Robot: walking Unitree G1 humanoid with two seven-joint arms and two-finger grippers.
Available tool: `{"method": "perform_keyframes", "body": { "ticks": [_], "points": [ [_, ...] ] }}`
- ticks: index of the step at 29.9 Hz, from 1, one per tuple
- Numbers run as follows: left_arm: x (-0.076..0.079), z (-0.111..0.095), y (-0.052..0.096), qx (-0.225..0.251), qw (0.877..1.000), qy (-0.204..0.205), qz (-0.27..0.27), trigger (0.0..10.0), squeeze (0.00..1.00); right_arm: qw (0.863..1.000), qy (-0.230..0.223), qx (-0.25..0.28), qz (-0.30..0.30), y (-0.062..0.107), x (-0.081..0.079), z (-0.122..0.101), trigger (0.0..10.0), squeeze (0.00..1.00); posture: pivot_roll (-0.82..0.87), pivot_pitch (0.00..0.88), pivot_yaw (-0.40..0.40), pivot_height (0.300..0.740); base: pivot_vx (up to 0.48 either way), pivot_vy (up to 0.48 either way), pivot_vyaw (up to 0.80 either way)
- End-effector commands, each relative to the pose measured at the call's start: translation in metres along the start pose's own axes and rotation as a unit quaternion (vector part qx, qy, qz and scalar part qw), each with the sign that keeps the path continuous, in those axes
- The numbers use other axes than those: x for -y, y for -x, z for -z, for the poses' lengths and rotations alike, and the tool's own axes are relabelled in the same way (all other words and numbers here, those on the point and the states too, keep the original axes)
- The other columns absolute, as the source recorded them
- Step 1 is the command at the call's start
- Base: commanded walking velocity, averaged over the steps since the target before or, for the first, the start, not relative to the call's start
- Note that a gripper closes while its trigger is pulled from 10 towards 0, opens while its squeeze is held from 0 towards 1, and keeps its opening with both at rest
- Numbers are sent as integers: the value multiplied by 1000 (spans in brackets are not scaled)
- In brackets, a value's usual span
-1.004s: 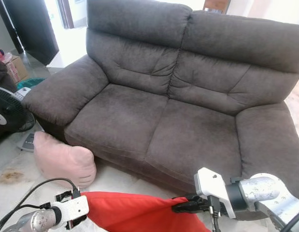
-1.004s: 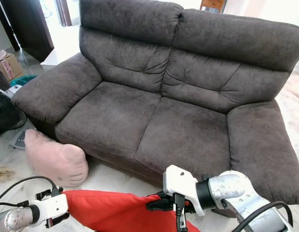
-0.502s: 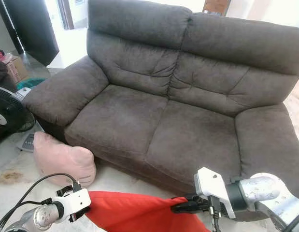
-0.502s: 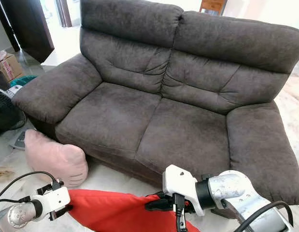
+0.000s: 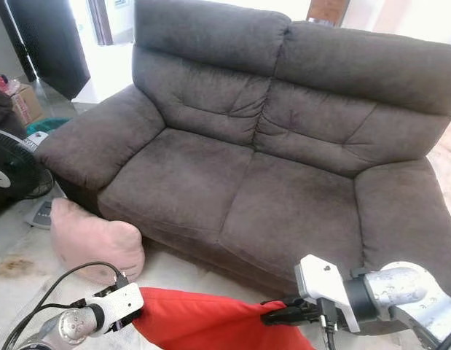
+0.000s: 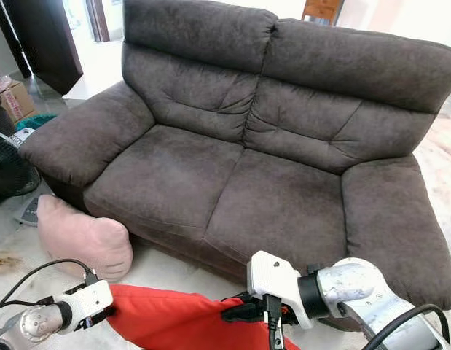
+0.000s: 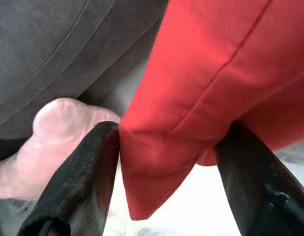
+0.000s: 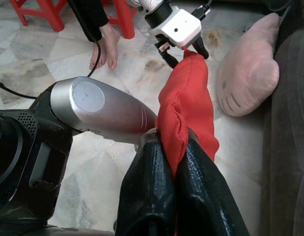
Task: Move the pillow to the sofa from floor
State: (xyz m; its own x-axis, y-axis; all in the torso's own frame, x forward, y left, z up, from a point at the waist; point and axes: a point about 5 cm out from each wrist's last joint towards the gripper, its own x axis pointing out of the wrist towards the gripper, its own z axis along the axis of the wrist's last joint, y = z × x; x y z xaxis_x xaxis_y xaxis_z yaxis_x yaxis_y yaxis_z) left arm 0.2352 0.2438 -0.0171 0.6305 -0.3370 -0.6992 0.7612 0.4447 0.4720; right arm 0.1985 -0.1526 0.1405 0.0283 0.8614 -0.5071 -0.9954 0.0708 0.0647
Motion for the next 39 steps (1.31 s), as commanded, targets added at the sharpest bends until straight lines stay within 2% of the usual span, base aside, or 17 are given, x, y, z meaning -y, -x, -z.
{"method": "perform_keyframes", "body": {
  "ticks": [1, 13, 39],
  "points": [
    [0, 0, -1, -2, 1000, 20, 5, 0, 0, 999, 43, 29, 6, 10, -1, -21, 10000, 0, -25, 27, -108, 740, 0, 0, 0],
    [2, -5, -5, 10, 998, 68, 14, 0, 0, 999, 42, 26, 8, 10, -1, -21, 10000, 0, -27, 31, -109, 740, 0, 0, 0],
    [12, -8, -5, 34, 994, 94, 36, 0, 0, 999, 38, 37, 9, 0, 1, -19, 10000, 0, -1, 40, -96, 740, 0, 0, 0]
  ]
}}
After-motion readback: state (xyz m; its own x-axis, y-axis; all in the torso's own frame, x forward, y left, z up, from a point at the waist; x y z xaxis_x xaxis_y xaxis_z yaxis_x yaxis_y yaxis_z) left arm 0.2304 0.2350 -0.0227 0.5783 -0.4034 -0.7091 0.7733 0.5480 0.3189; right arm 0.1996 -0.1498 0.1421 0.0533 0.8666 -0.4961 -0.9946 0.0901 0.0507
